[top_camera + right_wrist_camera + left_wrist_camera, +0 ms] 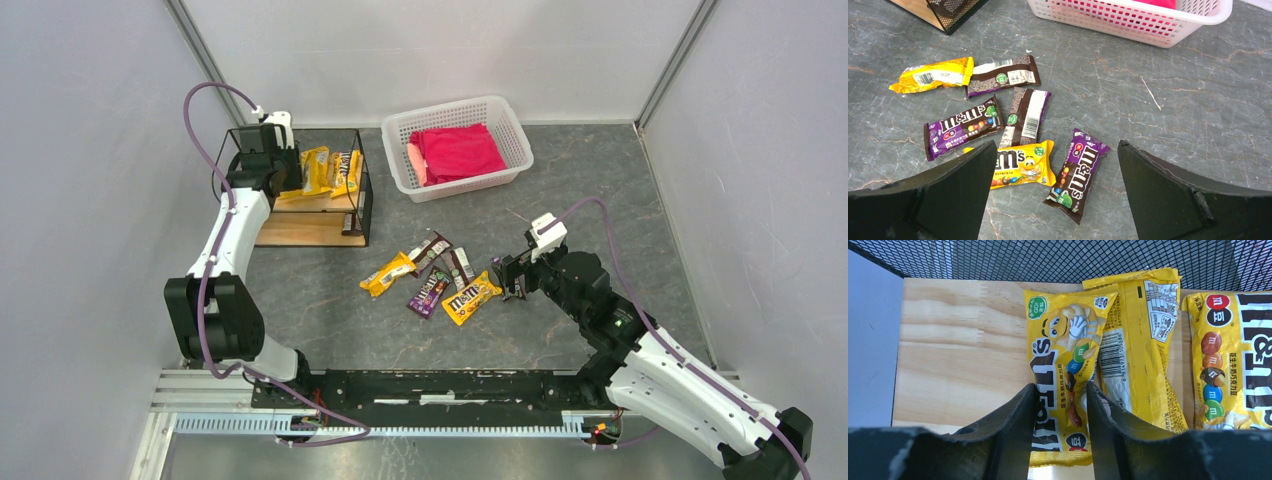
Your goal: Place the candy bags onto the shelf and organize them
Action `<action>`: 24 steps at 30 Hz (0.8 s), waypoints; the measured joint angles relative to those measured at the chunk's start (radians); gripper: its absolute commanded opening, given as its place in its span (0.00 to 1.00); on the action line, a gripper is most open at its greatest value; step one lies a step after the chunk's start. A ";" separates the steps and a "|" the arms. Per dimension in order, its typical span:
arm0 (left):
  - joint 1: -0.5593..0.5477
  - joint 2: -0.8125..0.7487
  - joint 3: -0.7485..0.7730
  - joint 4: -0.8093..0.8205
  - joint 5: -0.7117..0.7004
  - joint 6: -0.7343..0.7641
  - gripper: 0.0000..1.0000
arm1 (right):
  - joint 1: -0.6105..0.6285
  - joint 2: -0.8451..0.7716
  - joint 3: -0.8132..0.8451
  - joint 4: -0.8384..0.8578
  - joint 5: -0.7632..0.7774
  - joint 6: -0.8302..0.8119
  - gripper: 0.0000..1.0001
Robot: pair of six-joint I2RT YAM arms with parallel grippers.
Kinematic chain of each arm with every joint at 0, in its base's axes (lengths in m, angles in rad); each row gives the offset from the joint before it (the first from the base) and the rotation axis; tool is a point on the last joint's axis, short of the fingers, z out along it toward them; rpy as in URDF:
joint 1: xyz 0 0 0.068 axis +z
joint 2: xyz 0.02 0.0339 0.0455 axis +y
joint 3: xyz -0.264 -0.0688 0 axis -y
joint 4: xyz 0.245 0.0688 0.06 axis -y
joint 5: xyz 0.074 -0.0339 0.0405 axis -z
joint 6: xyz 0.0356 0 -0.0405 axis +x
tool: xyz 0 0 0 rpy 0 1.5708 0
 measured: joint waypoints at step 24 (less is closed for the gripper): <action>0.000 -0.323 0.099 -0.105 0.003 -0.151 1.00 | 0.000 0.029 0.010 -0.007 0.001 0.002 0.98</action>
